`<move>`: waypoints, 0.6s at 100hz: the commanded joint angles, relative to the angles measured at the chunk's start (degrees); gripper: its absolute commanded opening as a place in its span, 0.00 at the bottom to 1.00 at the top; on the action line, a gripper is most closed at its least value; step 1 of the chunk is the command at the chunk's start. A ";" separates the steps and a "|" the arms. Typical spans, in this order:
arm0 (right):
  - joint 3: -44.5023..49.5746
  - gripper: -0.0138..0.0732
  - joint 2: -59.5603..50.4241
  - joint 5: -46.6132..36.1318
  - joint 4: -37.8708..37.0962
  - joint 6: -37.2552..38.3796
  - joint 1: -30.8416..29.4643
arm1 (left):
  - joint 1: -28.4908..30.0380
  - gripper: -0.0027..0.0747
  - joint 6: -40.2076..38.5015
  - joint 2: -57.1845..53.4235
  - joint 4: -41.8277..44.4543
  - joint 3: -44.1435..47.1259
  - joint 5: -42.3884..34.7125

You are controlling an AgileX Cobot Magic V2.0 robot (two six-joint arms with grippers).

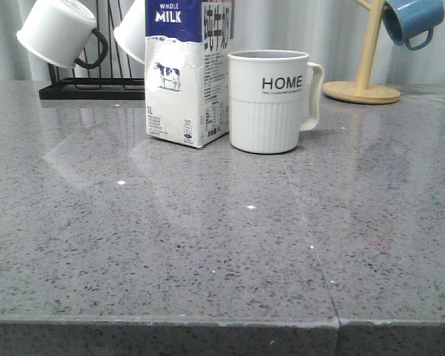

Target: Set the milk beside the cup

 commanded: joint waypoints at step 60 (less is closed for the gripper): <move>-1.52 0.08 0.30 -4.21 -0.42 -0.22 -0.05 | 0.13 0.01 0.00 -19.55 2.45 5.64 2.98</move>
